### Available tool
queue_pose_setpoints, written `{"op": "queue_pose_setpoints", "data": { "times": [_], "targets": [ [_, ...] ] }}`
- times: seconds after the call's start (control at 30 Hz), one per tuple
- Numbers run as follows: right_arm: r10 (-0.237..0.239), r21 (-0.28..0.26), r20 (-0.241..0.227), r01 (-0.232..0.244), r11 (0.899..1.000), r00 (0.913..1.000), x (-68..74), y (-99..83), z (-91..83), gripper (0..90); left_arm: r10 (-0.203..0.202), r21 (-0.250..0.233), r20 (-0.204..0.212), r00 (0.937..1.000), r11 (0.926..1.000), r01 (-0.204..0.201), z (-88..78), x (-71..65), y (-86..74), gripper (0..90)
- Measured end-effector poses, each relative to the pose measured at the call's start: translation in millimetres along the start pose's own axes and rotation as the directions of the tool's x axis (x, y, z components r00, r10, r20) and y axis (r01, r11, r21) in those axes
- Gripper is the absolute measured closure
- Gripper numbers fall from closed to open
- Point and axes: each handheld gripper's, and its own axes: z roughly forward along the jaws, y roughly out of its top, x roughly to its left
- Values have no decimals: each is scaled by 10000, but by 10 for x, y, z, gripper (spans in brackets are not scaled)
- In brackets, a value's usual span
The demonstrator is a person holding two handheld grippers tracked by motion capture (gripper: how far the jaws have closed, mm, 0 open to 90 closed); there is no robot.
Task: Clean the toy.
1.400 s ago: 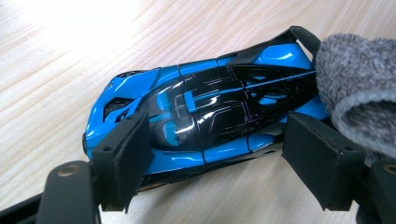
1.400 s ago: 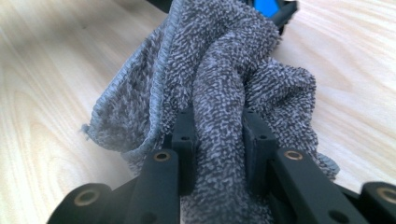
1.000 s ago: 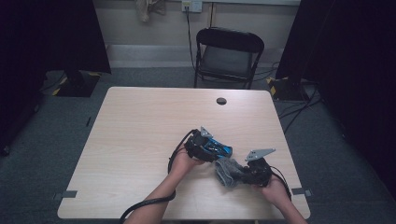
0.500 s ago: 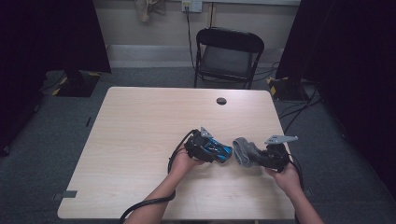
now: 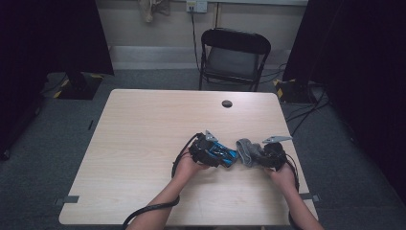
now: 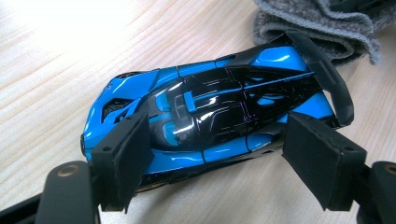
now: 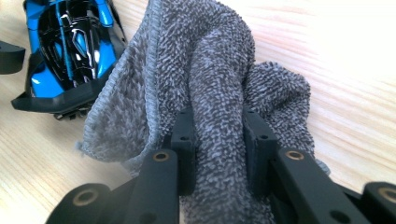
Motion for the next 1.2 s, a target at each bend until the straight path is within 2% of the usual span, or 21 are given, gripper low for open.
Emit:
{"op": "queue_pose_setpoints", "data": {
  "times": [0.1,0.13,0.23,0.4,0.77,1.2],
  "targets": [
    [-77,91,-156,79,9999,9998,38,10,22,704,12,13,-22,10000,10000,-12,-1,-3,-1,233],
    [-81,158,-332,86,9998,9994,51,13,29,703,37,23,-27,10000,10000,-37,-1,-3,-2,232],
    [-333,211,-275,339,9992,9991,105,17,35,704,17,6,-42,10000,10000,-17,0,-7,-3,231],
    [-383,204,-530,394,9990,9979,158,7,41,704,-2,-16,-72,10000,10000,2,0,-8,-6,231],
    [-235,125,-861,247,9996,9960,199,-46,6,704,41,35,-78,10000,10000,-41,-1,-12,-3,233],
    [-444,269,-1165,479,9985,9922,249,-104,-61,704,18,75,-127,9999,10000,-17,4,-21,5,235]
  ]
}}
